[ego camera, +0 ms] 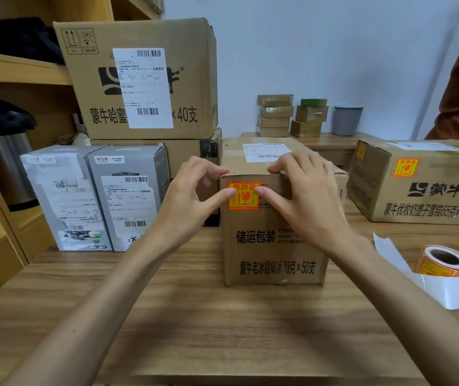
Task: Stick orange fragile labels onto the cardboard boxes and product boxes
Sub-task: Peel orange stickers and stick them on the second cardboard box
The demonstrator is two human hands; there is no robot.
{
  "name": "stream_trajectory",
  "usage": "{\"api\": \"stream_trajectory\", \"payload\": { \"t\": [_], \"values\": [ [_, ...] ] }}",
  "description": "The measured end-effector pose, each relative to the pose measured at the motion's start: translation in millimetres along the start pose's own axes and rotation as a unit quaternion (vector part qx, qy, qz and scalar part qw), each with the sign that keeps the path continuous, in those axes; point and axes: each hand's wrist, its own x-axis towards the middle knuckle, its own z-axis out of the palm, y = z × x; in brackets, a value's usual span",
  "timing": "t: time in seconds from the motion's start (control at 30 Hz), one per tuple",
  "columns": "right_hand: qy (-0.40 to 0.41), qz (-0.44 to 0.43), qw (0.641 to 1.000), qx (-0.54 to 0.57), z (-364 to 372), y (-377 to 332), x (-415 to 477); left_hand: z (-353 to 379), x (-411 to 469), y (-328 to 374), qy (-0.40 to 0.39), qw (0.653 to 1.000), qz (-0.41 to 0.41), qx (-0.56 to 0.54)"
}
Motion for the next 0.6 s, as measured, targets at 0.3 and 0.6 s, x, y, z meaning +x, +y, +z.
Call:
{"api": "stream_trajectory", "payload": {
  "t": [0.3, 0.6],
  "values": [
    [-0.005, -0.047, 0.995, -0.092, 3.0, -2.5, -6.0, 12.5, -10.6, -3.2, -0.007, 0.998, 0.012, 0.054],
    [-0.011, -0.068, 0.993, -0.09, 1.3, 1.5, -7.6, 4.9, -11.7, -8.8, -0.029, 0.995, 0.063, 0.077]
  ]
}}
